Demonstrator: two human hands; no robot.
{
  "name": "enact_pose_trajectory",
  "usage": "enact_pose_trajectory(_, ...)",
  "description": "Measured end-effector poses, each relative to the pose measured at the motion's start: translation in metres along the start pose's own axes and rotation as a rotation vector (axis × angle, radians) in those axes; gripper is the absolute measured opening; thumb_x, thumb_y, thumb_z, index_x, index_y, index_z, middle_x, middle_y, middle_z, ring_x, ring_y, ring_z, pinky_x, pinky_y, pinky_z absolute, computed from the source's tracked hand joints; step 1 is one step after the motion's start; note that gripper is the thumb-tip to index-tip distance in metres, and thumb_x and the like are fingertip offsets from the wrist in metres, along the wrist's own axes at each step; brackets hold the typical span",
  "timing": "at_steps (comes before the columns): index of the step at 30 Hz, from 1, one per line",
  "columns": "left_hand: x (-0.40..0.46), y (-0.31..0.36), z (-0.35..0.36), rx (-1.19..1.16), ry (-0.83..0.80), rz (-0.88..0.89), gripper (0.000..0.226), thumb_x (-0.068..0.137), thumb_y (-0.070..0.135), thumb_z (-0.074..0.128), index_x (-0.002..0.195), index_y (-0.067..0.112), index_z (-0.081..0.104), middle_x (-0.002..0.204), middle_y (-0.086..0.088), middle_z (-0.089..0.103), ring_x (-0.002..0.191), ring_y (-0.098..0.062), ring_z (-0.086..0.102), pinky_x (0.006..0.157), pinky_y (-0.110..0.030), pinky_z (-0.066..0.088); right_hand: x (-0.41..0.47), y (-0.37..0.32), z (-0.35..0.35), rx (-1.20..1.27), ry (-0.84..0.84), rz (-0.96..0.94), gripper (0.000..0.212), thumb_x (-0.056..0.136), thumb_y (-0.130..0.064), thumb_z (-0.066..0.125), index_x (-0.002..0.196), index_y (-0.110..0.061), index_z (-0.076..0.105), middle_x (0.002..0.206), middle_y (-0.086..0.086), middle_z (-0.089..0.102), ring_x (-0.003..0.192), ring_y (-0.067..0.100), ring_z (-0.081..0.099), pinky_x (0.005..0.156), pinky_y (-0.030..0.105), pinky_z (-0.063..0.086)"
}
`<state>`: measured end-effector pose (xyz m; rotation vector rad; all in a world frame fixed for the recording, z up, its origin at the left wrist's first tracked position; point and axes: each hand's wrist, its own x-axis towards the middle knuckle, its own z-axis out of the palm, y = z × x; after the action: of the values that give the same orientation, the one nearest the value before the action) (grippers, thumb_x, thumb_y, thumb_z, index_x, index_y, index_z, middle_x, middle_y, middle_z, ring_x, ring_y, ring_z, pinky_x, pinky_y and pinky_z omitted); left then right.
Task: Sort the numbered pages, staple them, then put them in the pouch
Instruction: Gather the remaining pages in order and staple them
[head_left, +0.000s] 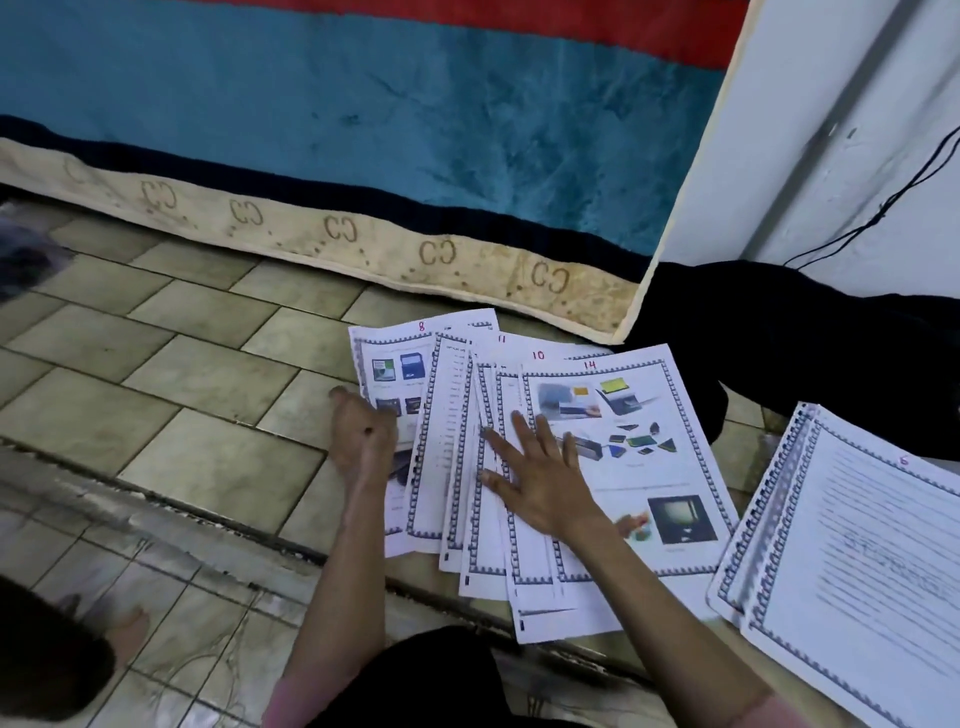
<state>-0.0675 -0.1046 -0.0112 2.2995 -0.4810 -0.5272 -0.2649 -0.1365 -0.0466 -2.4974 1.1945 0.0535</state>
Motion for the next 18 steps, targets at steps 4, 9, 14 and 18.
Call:
enact_pose_trajectory(4, -0.010, 0.018, -0.012, -0.064, -0.123, 0.131, 0.033, 0.089, 0.016, 0.055, 0.116, 0.000, 0.060, 0.121, -0.020, 0.062, 0.110, -0.034, 0.058, 0.088, -0.032, 0.045, 0.000, -0.001, 0.012, -0.042, 0.060, 0.019, 0.085, 0.067, -0.075, -0.015, 0.146, -0.045, -0.001, 0.159, -0.002, -0.008, 0.146, 0.025, -0.014, 0.113, 0.051, -0.012)
enact_pose_trajectory(9, -0.058, 0.064, -0.042, 0.019, -0.017, 0.347, 0.028, 0.094, 0.011, 0.044, 0.116, 0.002, 0.059, 0.122, -0.021, 0.060, 0.109, -0.035, 0.055, 0.075, -0.027, 0.034, -0.001, -0.003, 0.005, -0.001, 0.009, 0.037, 0.067, 0.083, -0.067, 0.000, 0.146, -0.043, -0.002, 0.159, -0.004, -0.009, 0.145, 0.021, -0.018, 0.111, 0.047, -0.018)
enact_pose_trajectory(14, -0.105, 0.112, -0.081, -0.054, 0.090, 0.520, 0.023, 0.095, 0.019, 0.048, 0.113, 0.013, 0.061, 0.097, -0.009, 0.061, 0.085, -0.028, 0.052, 0.072, -0.029, 0.033, 0.001, 0.004, -0.007, 0.223, 0.010, 0.019, 0.048, 0.101, -0.033, 0.029, 0.148, -0.030, 0.021, 0.159, 0.003, 0.008, 0.147, 0.025, -0.003, 0.116, 0.049, -0.007)
enact_pose_trajectory(18, -0.117, 0.133, -0.097, -0.238, -0.052, 0.746, 0.018, 0.089, 0.028, 0.056, 0.105, 0.032, 0.064, 0.088, 0.010, 0.062, 0.078, -0.016, 0.057, 0.078, -0.026, 0.041, -0.019, 0.027, -0.029, 0.611, 0.448, 0.042, 0.031, 0.093, -0.012, 0.048, 0.120, -0.006, 0.061, 0.127, 0.017, 0.057, 0.123, 0.031, 0.047, 0.103, 0.035, 0.037)
